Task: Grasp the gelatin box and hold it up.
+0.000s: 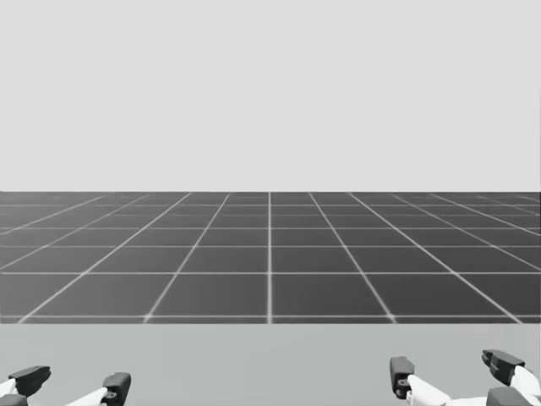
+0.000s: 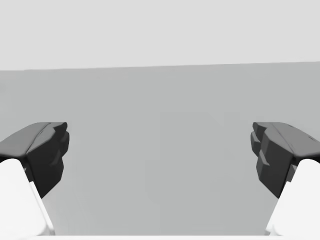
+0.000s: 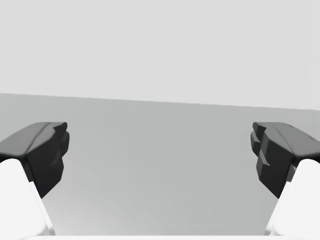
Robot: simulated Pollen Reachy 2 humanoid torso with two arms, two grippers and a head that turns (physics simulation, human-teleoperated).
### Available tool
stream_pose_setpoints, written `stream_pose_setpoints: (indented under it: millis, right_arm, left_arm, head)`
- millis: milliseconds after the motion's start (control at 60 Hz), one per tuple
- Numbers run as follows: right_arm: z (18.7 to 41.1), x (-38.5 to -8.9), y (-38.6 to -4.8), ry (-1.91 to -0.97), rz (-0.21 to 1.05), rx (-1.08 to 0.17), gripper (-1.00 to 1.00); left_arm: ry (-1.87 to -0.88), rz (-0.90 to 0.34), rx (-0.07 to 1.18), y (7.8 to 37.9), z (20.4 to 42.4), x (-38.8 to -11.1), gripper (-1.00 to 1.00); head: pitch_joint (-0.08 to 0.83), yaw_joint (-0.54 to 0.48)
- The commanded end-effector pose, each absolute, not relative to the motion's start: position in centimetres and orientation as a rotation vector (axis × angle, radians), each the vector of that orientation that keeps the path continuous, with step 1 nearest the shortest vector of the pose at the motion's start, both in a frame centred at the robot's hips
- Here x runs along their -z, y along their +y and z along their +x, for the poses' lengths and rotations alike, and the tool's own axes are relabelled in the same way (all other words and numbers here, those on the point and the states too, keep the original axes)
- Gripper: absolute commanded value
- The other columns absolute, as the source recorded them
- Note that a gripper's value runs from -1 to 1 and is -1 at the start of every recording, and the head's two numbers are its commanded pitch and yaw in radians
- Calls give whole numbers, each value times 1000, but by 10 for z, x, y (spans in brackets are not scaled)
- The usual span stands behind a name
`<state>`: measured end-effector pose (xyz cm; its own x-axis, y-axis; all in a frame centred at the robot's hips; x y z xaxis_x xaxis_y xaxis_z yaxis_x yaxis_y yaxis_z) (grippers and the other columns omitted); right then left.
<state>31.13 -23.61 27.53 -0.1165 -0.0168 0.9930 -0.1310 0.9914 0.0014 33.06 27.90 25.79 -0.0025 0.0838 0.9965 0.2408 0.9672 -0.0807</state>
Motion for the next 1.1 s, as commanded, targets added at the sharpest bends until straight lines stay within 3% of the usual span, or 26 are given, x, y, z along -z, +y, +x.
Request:
stream_pose_setpoints:
  millis: [17,200,767,1100]
  right_arm:
    - [309,-274,-232,-1683,84,-58,-1000]
    - [311,-275,-231,-1671,92,-82,-1000]
    - [312,-271,-227,-1646,75,-62,-1000]
    - [311,-273,-227,-1654,85,-81,-1000]
  left_arm:
    - [-1587,-230,139,278,330,-258,-1000]
    - [-1591,-218,152,276,329,-257,-1000]
    - [-1601,-190,179,272,327,-256,-1000]
    - [-1622,-198,178,272,324,-260,-1000]
  head:
    - [3,-3]
    - [64,-7]
    - [509,-4]
    - [676,-26]
